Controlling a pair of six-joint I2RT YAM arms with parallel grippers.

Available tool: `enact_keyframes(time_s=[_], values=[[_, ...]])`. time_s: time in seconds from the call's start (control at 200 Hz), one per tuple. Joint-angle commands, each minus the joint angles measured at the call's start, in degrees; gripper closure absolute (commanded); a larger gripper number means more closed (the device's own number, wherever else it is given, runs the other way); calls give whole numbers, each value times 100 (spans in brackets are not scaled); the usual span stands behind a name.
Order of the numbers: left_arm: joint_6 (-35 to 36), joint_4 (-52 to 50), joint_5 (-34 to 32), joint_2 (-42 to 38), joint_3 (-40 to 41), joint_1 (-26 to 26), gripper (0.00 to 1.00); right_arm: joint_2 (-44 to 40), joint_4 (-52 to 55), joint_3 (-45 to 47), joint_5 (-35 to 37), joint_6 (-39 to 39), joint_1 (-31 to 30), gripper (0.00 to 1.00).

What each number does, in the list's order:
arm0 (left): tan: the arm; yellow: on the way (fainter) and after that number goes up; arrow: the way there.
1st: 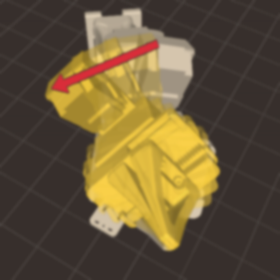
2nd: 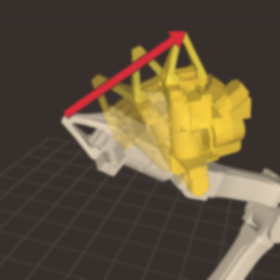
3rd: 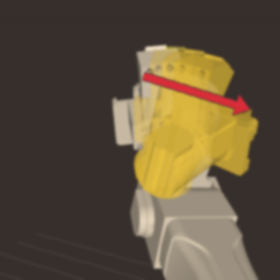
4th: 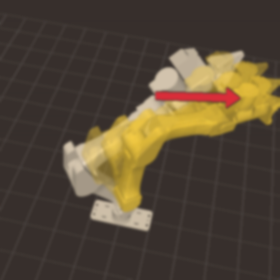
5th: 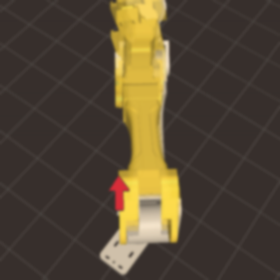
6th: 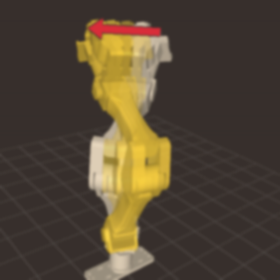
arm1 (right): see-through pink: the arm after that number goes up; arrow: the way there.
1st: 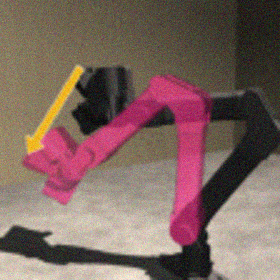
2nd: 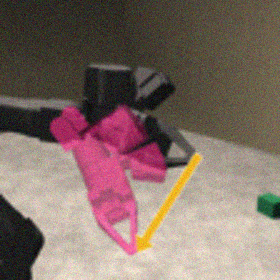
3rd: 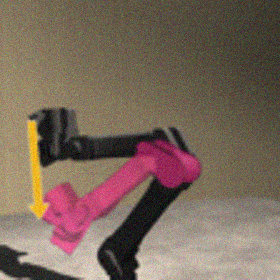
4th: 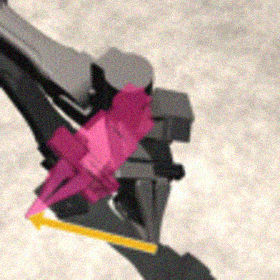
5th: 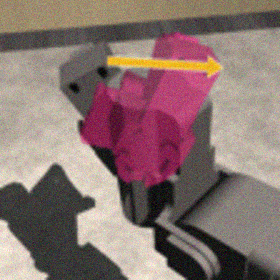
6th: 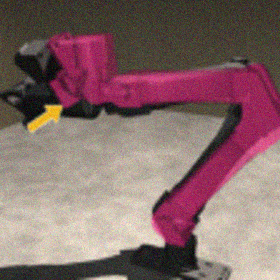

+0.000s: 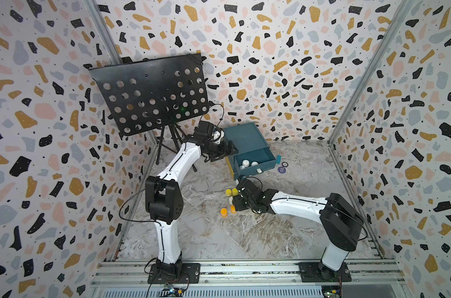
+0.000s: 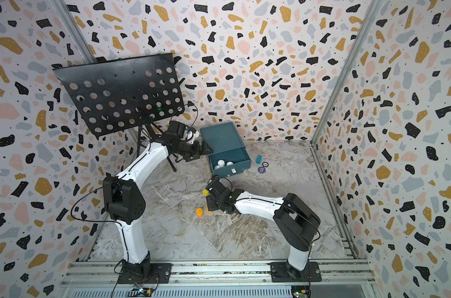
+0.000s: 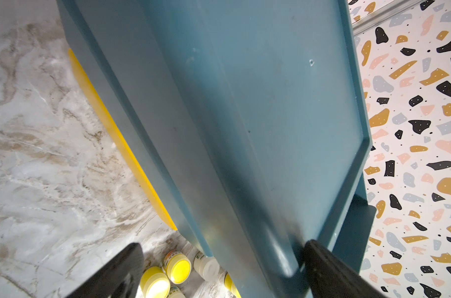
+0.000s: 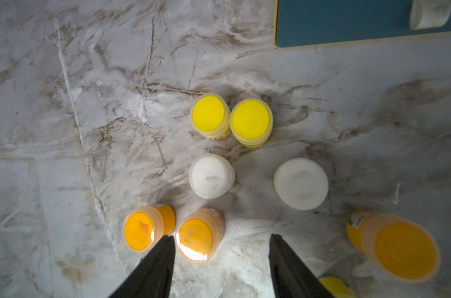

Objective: Put the paint cans in the drawer according to color
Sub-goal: Pick up the paint can at the center of the board.

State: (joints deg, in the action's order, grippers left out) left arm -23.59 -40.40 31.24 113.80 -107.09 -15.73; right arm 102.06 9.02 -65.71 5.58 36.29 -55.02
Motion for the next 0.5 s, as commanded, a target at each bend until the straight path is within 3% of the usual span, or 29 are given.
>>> enact_keyframes(time_s=[0.0, 0.496], values=[[4, -142, -48, 18, 170, 63, 0, 86, -158, -326, 92, 162, -35, 36], [-16, -121, 20, 46, 174, 66, 0, 900, -116, -881, 138, 236, -53, 37]])
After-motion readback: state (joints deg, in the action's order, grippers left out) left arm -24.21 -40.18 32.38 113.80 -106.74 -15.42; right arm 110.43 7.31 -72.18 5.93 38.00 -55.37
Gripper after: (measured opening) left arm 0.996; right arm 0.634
